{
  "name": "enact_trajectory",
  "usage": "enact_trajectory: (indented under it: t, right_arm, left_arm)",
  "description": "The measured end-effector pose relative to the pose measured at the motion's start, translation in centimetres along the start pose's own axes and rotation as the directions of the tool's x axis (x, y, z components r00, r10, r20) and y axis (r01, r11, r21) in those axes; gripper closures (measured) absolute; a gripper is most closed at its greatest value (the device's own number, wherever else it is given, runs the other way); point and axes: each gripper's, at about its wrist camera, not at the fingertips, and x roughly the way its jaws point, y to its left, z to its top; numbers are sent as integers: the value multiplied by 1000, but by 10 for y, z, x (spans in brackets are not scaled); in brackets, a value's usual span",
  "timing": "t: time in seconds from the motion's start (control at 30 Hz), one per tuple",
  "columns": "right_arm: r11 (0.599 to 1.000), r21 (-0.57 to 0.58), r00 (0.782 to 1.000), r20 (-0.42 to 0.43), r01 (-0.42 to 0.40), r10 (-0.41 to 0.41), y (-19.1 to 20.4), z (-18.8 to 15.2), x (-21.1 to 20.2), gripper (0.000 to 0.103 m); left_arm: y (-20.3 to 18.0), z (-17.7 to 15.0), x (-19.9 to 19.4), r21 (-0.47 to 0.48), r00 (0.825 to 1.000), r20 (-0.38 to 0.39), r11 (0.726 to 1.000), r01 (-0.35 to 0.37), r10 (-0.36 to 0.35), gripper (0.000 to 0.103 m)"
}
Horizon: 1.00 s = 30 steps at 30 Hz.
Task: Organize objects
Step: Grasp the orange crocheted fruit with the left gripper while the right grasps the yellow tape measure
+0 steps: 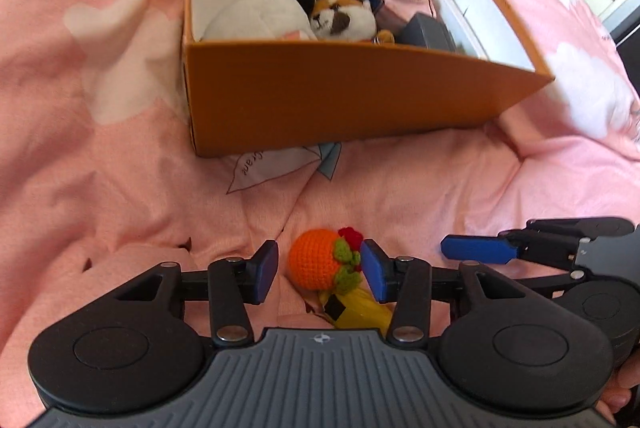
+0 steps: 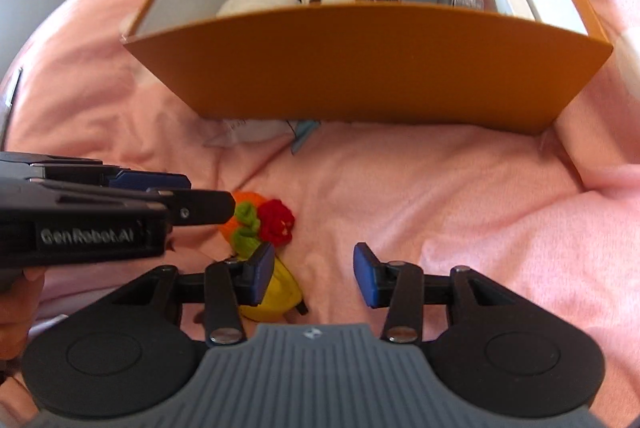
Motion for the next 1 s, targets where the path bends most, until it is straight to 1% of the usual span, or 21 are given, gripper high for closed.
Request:
enact_trajectory:
  t: [0.1,0.27,0.3,0.5,0.53,0.7,0.83,1.0]
  right_arm:
    - [1000,-4,1000,-22,10,-10,0,2,7,57]
    - [1000,4,999,-52,17,-17,-2,2,13,57]
    - [1000,6,998,-58,20,-19,-3,2,14,57]
    - [1000,-3,996,-83,20,-20,-1,1,18,57]
    - [1000,-5,996,-87,18,-19,-1,1,19,57]
    - [1000,-16,996,-92,12,-13,0,0,20,57]
    - [999,-30,996,-84,-22,20,2,-1,17,57]
    - [988,-104,990,-89,-117,108,15,-1,14,57]
  left_arm:
    - [1,-2,6,4,1000,-6,1000,18,-18,43]
    - [1,-1,18,8,998,-30,998,56,-56,40]
    - [0,-1,20,9,998,-32,999,52,-52,38]
    - [0,1,33,12,998,-59,1000,8,-8,38]
    - [1,1,36,9,998,-67,1000,3,-2,42]
    - [5,0,36,-7,997,-72,1000,1,-1,45]
    - [2,-3,24,24,997,-68,999,-27,28,46]
    - [1,-5,7,75,995,-63,995,-69,74,46]
